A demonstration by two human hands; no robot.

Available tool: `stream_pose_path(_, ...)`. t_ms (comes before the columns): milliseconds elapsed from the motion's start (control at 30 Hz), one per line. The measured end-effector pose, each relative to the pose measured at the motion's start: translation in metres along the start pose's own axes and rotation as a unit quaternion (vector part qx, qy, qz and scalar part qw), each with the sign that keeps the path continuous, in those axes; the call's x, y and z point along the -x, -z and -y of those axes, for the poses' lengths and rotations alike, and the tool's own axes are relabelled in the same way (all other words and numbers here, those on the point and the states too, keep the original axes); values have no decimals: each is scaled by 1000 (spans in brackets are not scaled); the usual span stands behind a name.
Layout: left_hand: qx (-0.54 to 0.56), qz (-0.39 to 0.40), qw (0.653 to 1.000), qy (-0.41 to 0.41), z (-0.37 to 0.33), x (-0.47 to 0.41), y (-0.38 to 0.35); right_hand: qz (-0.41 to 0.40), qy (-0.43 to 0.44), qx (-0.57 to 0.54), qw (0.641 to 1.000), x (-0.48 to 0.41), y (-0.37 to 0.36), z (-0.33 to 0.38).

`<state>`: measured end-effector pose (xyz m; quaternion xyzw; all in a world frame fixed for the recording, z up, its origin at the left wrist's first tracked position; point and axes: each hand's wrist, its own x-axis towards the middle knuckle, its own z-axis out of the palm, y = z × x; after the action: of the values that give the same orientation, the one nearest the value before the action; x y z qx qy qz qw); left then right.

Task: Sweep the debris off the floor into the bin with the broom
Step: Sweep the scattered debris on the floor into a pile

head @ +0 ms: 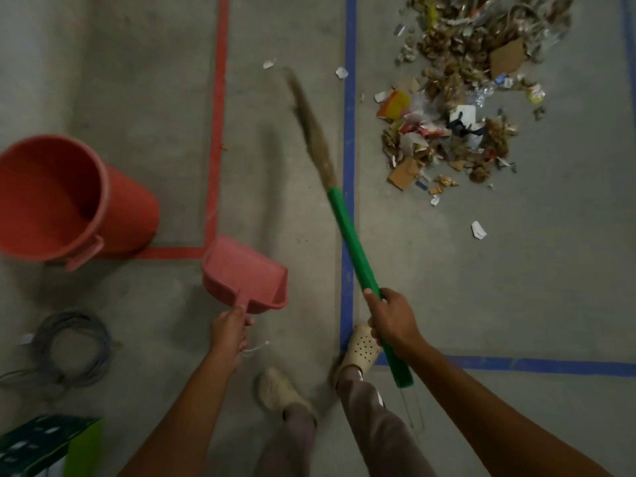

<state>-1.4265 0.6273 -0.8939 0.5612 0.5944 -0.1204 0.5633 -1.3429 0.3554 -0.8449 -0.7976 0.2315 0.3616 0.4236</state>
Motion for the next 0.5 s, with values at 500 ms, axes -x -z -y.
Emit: stream_pose_path(500, -4, -6, 1000, 20, -62, -94, 90, 80, -128, 150, 977, -72, -157, 87)
